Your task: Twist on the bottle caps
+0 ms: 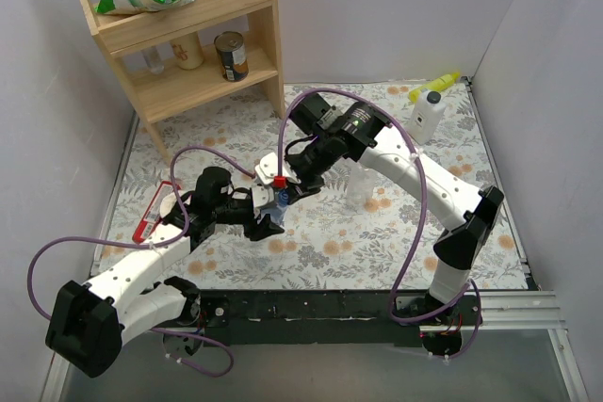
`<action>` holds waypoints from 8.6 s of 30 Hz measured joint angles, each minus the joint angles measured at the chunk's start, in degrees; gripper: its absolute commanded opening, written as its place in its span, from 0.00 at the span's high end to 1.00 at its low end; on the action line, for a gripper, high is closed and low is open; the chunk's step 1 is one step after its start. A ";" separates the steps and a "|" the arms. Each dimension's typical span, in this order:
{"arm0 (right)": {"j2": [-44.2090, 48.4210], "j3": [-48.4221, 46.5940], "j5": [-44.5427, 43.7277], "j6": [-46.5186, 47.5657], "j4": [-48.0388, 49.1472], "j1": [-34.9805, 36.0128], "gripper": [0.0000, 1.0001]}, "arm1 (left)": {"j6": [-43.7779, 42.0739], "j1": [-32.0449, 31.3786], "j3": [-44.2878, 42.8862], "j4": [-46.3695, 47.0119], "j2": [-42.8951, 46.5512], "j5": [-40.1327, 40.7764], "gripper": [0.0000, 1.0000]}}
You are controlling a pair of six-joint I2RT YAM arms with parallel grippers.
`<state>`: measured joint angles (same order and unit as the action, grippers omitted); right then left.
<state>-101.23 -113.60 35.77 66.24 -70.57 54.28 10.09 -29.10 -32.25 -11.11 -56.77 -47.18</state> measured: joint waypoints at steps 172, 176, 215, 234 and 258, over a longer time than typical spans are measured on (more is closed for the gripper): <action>2.54 3.61 12.46 -7.65 11.98 -7.67 0.34 | 5.95 5.16 -6.29 -1.70 -5.14 -5.38 1.00; 1.79 2.89 12.61 -7.30 11.69 -7.67 0.41 | 4.48 4.48 -6.75 -2.49 -5.14 -5.38 1.00; 3.02 13.86 3.54 -48.70 26.97 -15.98 0.10 | 10.01 2.27 -0.52 6.43 0.57 23.52 1.00; 6.99 16.94 27.63 -25.27 30.10 -14.12 0.24 | 8.11 2.29 -7.65 -1.42 -3.63 -4.44 1.00; 5.66 17.20 31.74 -32.89 34.40 -14.01 0.43 | 7.26 2.29 -9.51 -2.23 -4.79 -4.68 1.00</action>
<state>-95.57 -96.40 67.51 33.34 -36.16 40.27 17.34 -26.81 -41.76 -13.34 -61.56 -51.86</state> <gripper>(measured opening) 0.573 0.476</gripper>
